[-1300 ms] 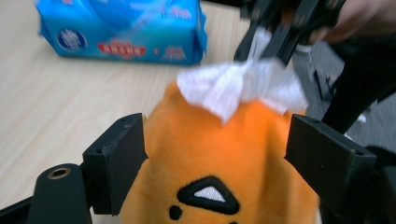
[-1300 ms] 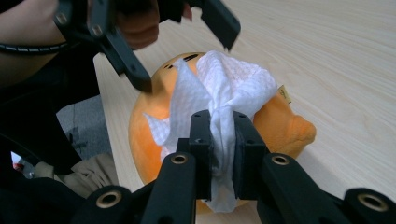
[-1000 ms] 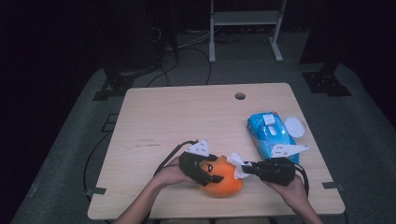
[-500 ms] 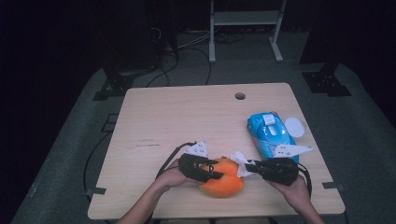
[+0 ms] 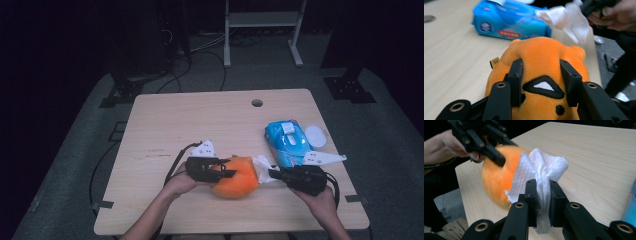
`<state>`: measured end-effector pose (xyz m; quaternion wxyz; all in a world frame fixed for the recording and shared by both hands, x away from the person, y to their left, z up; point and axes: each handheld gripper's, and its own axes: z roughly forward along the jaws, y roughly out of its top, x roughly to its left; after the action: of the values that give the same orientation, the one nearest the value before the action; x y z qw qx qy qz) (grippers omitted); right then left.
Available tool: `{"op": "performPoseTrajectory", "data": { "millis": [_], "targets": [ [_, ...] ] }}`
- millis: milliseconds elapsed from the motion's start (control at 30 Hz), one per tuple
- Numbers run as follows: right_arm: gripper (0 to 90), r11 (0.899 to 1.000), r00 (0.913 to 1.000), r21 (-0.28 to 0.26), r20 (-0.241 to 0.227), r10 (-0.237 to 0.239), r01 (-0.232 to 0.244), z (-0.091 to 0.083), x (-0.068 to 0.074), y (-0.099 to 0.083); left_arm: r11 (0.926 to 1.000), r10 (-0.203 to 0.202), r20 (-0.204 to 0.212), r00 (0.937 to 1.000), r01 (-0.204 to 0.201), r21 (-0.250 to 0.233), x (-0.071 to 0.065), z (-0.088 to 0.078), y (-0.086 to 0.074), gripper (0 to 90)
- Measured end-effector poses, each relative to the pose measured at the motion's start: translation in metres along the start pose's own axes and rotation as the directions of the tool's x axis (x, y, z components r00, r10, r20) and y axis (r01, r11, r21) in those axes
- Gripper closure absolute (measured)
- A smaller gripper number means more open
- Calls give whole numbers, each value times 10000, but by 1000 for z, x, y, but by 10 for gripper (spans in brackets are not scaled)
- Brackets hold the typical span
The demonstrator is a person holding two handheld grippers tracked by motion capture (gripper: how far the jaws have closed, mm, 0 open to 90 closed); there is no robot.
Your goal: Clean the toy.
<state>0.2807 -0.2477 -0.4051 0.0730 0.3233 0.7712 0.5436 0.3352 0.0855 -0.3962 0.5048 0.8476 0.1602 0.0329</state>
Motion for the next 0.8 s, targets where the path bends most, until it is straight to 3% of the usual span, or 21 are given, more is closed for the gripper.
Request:
{"op": "performPoseTrajectory", "data": {
  "millis": [333, 567, 800],
  "targets": [
    [787, 9998, 9999, 166, 91, -65, 64, 2, 0, -1, 9997, -14, -1299, 9915, -15, -225, 30, -16, 15, 597],
    [787, 9993, 9998, 369, 171, -116, 110, 2, -2, -4, 9996, 197, -2256, 9740, -236, -147, 48, -20, 24, 592],
    [787, 9976, 9990, 662, 383, -230, 205, 2, -7, -7, 9997, -138, -3067, 9517, 77, -210, 73, -20, 19, 585]
  ]
}}
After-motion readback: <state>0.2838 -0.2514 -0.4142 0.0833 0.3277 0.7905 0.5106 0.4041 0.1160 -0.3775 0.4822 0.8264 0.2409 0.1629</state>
